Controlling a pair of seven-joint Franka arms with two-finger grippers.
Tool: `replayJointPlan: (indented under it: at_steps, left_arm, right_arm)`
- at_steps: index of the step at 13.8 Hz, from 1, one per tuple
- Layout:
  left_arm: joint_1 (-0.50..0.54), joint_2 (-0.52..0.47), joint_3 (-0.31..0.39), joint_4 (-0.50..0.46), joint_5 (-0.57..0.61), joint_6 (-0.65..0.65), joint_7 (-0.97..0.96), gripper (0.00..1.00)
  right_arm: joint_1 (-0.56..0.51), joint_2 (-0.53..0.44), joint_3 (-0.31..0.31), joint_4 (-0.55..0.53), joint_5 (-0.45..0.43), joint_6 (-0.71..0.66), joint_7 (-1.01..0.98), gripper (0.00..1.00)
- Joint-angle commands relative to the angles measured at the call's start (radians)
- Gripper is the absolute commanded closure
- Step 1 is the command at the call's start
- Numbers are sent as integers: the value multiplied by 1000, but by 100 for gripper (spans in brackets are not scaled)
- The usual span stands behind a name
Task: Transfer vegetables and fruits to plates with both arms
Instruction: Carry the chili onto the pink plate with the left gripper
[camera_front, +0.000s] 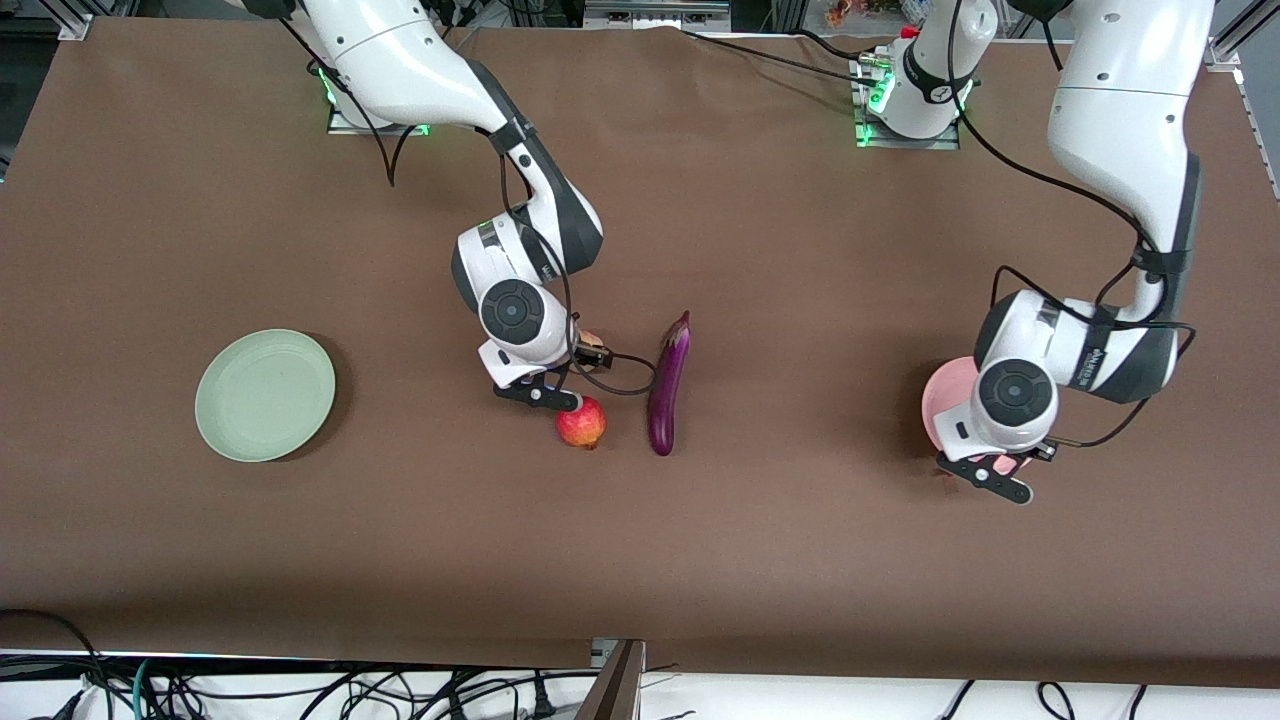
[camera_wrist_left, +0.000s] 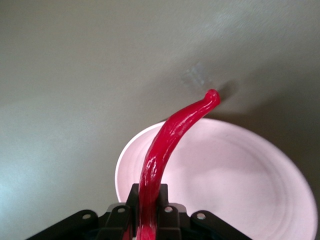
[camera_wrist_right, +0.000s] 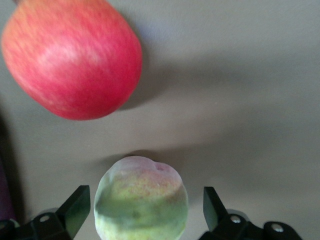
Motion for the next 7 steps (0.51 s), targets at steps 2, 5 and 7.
replayJointPlan:
  at_steps: [2,5,7]
  left_arm:
    - [59,-58,-20,-79,-151,-6,70,100]
    - [90,-115,-34,-136,-273,-3,73,95]
    - [93,-112,-34,-136,-288,-1,59,1]
  right_arm:
    - [19,10,-9,11,19,7,9,0]
    - [38,15,-9,11,19,5,6,0]
    - [42,22,-9,10,19,4,0,0]
